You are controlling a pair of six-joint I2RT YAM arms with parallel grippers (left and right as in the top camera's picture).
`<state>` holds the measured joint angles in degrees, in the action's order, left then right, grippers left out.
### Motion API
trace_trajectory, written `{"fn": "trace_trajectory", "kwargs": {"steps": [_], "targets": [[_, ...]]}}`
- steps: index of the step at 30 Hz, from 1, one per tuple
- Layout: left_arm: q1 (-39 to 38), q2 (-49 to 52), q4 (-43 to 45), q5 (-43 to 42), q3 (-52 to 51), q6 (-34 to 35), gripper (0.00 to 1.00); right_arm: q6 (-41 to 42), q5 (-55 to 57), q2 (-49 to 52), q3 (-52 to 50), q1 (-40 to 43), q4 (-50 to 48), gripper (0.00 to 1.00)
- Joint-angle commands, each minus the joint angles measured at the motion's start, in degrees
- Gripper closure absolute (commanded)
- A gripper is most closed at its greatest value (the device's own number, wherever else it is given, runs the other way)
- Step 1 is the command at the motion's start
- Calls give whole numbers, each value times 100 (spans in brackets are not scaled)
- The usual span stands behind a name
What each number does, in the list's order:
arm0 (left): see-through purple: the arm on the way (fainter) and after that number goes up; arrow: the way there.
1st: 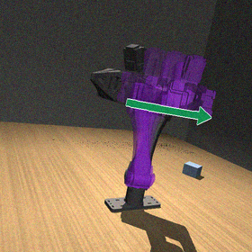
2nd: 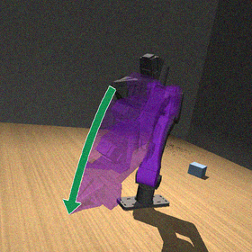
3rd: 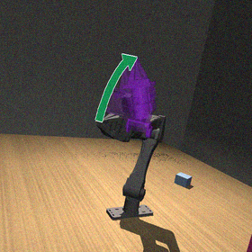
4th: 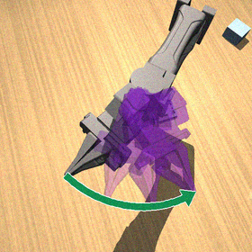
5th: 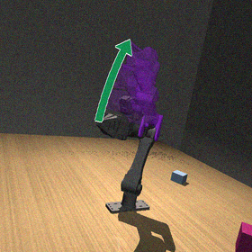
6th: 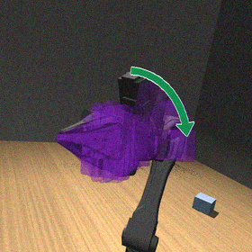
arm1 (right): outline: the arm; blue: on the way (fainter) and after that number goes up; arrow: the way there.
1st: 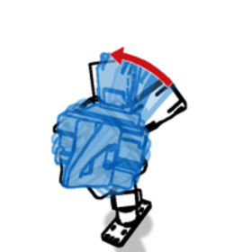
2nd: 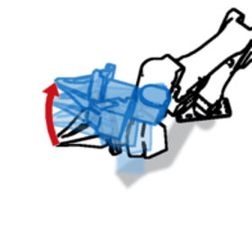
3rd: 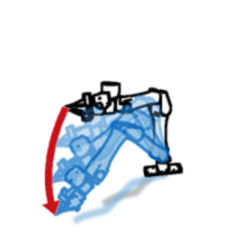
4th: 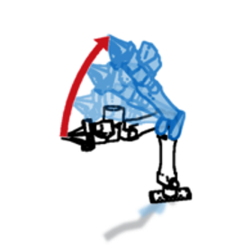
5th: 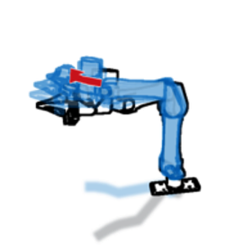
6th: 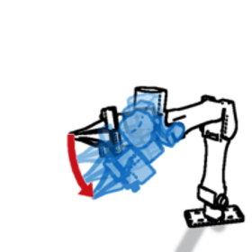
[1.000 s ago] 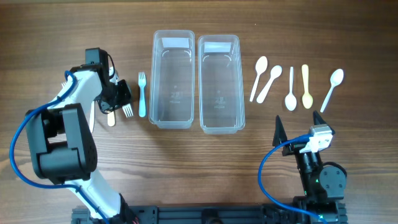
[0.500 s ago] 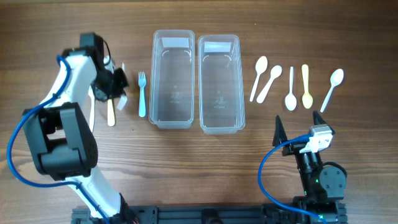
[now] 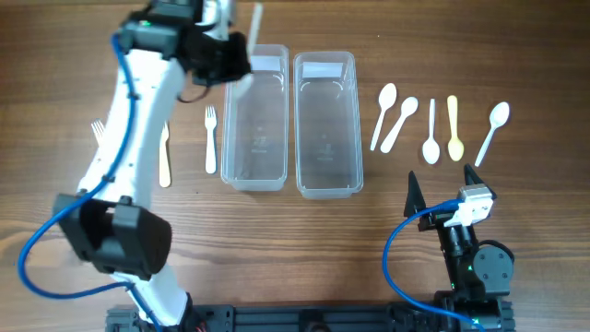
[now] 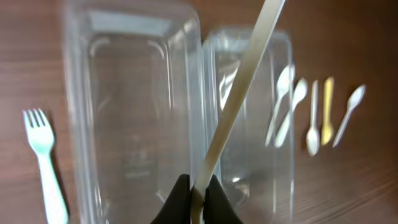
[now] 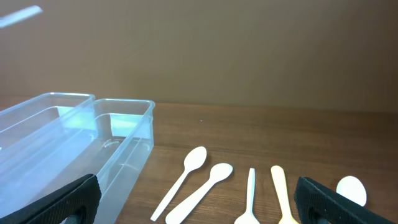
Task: Pack container
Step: 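Lift the white fork and lower it into the left container, then move the left gripper back and grasp the light-blue fork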
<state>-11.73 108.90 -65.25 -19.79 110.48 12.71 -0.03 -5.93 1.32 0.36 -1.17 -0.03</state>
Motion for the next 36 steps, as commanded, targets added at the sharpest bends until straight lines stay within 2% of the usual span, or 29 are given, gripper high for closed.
{"fn": "trace_trajectory", "kwargs": {"steps": [1,4,10,16,19,20,21,22,28,32,36], "targets": [[-540,507,-243,667,9,-9,94,4,61,-13,-7,24,-31,0],[-732,833,-337,706,9,17,94,2,61,-13,-7,24,-31,0],[-758,1449,-470,988,7,494,96,4,61,-13,-7,24,-31,0],[-634,1467,-470,1394,4,706,96,4,61,-13,-7,24,-31,0],[-632,1467,-463,1438,4,710,85,4,61,-13,-7,24,-31,0],[-632,1467,-466,1436,4,706,60,4,61,-13,-7,24,-31,0],[-629,1467,-466,1434,4,706,46,4,61,-13,-7,24,-31,0],[-616,1464,-466,1432,7,704,43,4,61,-13,-7,24,-31,0],[-177,1099,-575,992,334,706,44,4,61,-13,-7,24,-31,0],[363,608,-1032,1010,911,706,43,4,61,-13,-7,24,-31,0],[951,184,-1329,1064,962,699,44,4,61,-13,-7,24,-31,0]]}}
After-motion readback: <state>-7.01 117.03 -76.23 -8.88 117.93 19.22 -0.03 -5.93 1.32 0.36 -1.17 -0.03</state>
